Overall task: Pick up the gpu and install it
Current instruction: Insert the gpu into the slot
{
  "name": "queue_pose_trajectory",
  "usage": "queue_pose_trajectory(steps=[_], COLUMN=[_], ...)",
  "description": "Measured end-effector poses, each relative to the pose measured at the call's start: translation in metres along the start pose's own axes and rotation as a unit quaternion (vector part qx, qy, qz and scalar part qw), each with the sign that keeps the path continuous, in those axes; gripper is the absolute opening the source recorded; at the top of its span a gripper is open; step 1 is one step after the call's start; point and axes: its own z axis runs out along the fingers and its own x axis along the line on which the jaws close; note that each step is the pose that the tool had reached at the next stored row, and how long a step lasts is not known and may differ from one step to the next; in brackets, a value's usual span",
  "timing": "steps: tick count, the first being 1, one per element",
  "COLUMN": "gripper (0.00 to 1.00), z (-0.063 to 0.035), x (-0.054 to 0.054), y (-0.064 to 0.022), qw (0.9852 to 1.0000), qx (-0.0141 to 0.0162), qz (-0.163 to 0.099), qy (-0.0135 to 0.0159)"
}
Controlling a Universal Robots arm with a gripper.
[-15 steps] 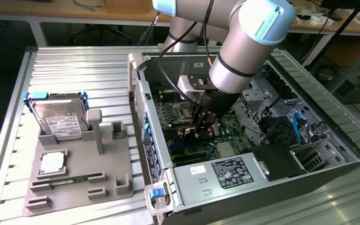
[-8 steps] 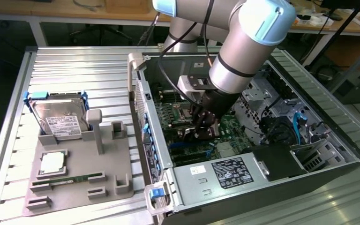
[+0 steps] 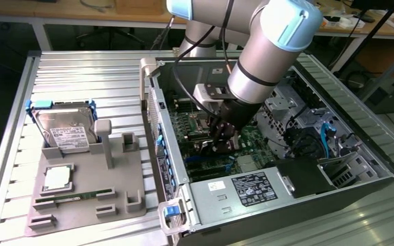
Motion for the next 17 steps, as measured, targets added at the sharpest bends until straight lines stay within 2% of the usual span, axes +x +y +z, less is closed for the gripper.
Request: queue_pose_trajectory(steps=[2,3,5,8,17], gripper=[0.27,0.27,0.27,0.27,0.27], z=[0.0,0.0001,0.0001,0.0001,0.0], x=[0.0,0.0,0.0,0.0,0.0], y=[0.0002,0.0001,0.0001,0.0002,-0.001], qw=[1.0,1.0,1.0,0.9999,0.9999], qx=[-0.001,-0.0027,-0.0098,-0.0163,-0.0172], qz=[0.0,0.0,0.0,0.0,0.0], qy=[0.0001,0.0,0.0,0.0002,0.0003])
